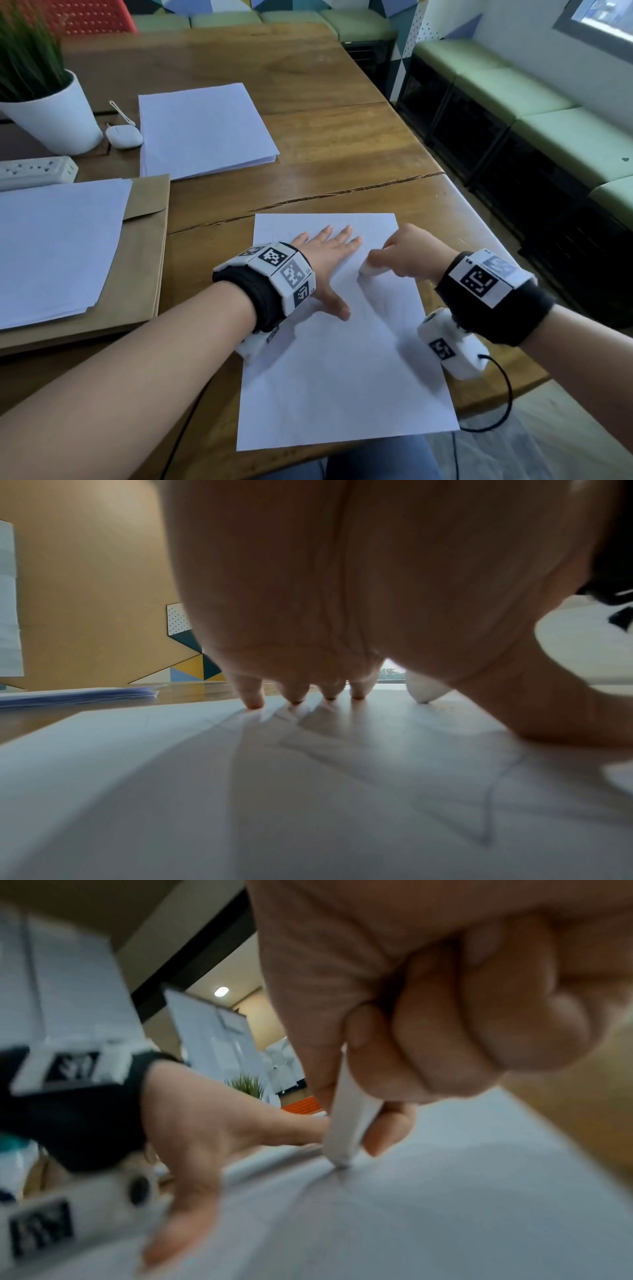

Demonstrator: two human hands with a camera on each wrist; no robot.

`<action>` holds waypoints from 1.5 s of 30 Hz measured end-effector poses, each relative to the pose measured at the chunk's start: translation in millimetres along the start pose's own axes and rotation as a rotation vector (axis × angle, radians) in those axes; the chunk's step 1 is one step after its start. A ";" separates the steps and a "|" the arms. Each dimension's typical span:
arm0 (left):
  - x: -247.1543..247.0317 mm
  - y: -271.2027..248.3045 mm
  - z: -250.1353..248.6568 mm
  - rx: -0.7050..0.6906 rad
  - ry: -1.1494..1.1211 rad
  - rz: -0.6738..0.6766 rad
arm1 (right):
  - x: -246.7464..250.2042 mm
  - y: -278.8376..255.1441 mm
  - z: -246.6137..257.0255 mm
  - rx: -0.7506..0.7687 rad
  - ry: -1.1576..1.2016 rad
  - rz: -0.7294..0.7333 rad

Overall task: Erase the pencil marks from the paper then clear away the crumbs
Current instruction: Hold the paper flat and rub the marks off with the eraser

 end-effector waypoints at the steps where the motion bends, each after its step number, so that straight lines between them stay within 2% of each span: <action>1: 0.0 -0.2 0.0 0.001 0.001 0.001 | 0.5 -0.7 -0.6 -0.002 0.009 -0.006; 7: -1.4 0.2 0.3 -0.010 0.023 0.020 | -27.7 -16.7 6.8 0.061 -0.016 0.202; 11: -2.6 -0.4 -0.2 -0.009 0.035 0.011 | -4.6 0.3 9.3 0.077 0.089 0.041; 13: -2.5 0.3 -0.1 -0.012 0.044 0.021 | -16.1 -10.6 10.9 0.150 0.043 0.126; 15: -2.6 0.1 -0.2 -0.018 0.050 0.038 | -28.2 -25.0 4.8 0.160 -0.048 0.283; 16: -3.0 -0.3 -0.2 -0.019 0.046 0.044 | -27.0 -25.8 3.6 0.151 -0.066 0.304; 20: -4.4 0.0 1.6 -0.008 0.032 0.038 | -6.7 0.4 7.5 0.074 0.117 0.079; 21: -4.8 0.0 1.5 -0.007 0.034 0.038 | -8.3 -1.8 8.2 0.082 0.129 0.069; 25: -4.6 -0.3 0.2 -0.021 0.043 0.055 | -35.1 -31.7 -1.7 0.128 -0.026 0.322; 26: -4.9 -0.3 0.6 -0.021 0.042 0.054 | -33.1 -30.7 -3.3 0.109 -0.036 0.333; 30: -6.1 0.9 2.7 -0.007 0.038 0.036 | -9.4 1.2 2.8 0.031 0.149 0.093; 31: -6.2 0.6 2.3 -0.006 0.039 0.034 | -10.2 -0.3 4.5 0.041 0.162 0.070; 32: -5.5 0.4 1.6 -0.008 0.044 0.036 | -16.8 -6.2 5.0 0.064 0.142 0.097; 35: -4.8 -0.9 -0.1 -0.018 0.051 0.049 | -39.9 -31.8 -4.2 0.064 0.037 0.316; 36: -5.0 -1.2 0.1 -0.018 0.050 0.051 | -37.2 -29.5 -7.3 0.047 0.045 0.325; 40: -5.9 -0.6 1.8 -0.001 0.036 0.046 | -1.2 7.3 -10.8 -0.022 0.198 0.035; 41: -6.1 -0.5 1.6 0.000 0.035 0.043 | -1.1 4.6 -8.6 -0.005 0.194 0.015; 42: -5.5 -0.2 1.3 -0.001 0.037 0.041 | -7.3 -1.5 -6.1 0.026 0.171 0.042; 45: -5.8 -0.1 0.7 -0.013 0.047 0.047 | -33.9 -29.5 -8.9 0.043 0.057 0.269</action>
Point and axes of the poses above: each hand's wrist, its own y-axis towards the middle knuckle, its own x-axis out of the back of the hand, z = x × y, the point moved 10 cm from there along y, towards the middle knuckle, and after that the axes turned 13 degrees about -z, right-handed, at the moved point
